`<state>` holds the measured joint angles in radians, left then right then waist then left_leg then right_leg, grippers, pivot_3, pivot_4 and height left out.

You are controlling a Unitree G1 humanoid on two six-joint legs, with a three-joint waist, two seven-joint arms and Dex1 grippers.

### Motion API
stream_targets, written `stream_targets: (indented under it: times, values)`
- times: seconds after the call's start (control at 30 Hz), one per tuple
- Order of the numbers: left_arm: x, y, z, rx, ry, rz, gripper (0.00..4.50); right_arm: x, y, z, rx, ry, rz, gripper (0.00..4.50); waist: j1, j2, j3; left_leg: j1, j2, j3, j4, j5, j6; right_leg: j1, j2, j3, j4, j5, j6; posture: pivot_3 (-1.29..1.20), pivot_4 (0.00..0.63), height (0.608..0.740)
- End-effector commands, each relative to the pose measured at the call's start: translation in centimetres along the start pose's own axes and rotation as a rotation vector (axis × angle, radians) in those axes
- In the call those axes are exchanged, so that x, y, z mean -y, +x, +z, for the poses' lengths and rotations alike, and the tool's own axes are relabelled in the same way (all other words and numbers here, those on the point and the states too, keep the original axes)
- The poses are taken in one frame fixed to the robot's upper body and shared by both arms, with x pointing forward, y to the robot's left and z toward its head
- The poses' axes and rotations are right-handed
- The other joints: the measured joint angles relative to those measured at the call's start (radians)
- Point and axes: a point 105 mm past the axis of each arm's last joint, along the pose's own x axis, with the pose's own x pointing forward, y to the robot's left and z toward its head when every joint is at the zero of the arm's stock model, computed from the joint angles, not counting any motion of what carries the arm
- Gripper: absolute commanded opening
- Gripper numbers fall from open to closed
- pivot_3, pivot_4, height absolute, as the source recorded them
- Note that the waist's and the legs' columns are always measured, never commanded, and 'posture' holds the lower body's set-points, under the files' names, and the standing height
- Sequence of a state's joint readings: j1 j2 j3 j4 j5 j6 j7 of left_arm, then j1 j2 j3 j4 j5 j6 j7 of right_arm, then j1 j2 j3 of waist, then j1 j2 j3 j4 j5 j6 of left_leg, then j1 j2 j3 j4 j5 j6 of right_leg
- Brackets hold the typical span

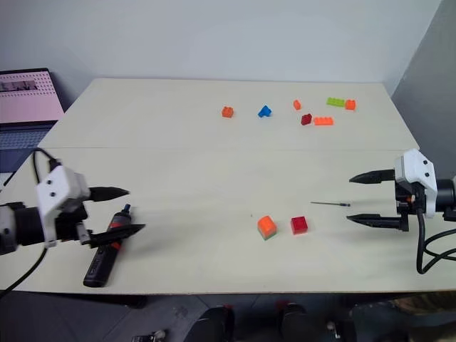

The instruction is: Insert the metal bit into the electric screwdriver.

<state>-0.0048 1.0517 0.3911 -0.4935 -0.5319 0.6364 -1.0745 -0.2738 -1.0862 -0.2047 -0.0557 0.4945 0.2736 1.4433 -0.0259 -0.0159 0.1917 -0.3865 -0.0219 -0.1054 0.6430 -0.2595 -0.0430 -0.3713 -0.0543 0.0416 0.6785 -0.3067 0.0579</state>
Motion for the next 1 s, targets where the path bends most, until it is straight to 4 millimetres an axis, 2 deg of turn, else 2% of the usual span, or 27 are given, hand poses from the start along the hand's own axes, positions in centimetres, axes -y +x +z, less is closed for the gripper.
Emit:
stream_targets:
  times: [0.03,0.1,0.27,0.43,0.63,0.77,1.0]
  values:
    - [2.1,2.1,2.0,0.078,0.046,-0.125,4.49,-1.2,1.2,1.2,0.010,-0.052,0.048,4.50,-0.001,0.000,0.000,0.000,0.000,0.000,0.000,0.000,0.000,0.000,0.000,0.000,0.000,0.000,0.000,0.00,0.150,0.740]
    - [3.5,3.3,2.7,0.112,0.073,-0.205,4.49,-1.7,2.8,0.8,-0.015,-0.070,0.064,4.50,-0.004,0.000,0.000,0.000,0.000,0.000,0.000,0.000,0.000,0.000,0.000,0.000,0.000,0.000,0.000,0.00,0.150,0.740]
    - [5.0,4.7,3.3,0.165,0.122,-0.305,4.49,-2.5,6.2,-0.8,-0.073,-0.082,0.119,4.50,-0.008,0.000,0.000,0.001,0.000,0.001,0.000,0.000,0.000,0.000,0.001,0.001,0.001,0.000,0.000,0.00,0.150,0.740]
    - [6.0,6.0,2.6,0.156,0.178,-0.356,4.49,-2.1,10.5,-2.9,-0.152,-0.158,0.161,4.50,-0.008,0.000,0.000,0.000,0.000,0.002,0.001,0.000,0.000,0.000,0.001,0.001,0.001,0.000,0.000,0.00,0.150,0.740]
    - [6.8,6.8,2.2,0.174,0.209,-0.376,4.49,-1.2,12.8,-3.9,-0.161,-0.156,0.185,4.50,-0.005,0.000,0.000,0.000,0.000,0.001,0.001,0.000,0.000,-0.001,0.001,0.000,0.001,0.000,0.000,0.00,0.150,0.740]
    - [7.1,7.1,2.4,0.202,0.213,-0.381,4.50,-1.1,13.0,-4.3,-0.169,-0.159,0.211,3.81,-0.002,-0.001,0.000,-0.001,-0.001,-0.001,0.001,0.000,0.000,0.000,0.001,0.000,0.001,0.000,0.000,0.00,0.150,0.740]
    - [7.5,7.2,2.2,0.243,0.192,-0.395,4.50,-1.0,12.5,-4.0,-0.155,-0.169,0.214,2.11,-0.006,0.000,0.000,0.000,0.000,-0.001,0.001,0.000,0.000,0.000,0.001,0.000,0.002,0.000,0.000,0.00,0.150,0.740]
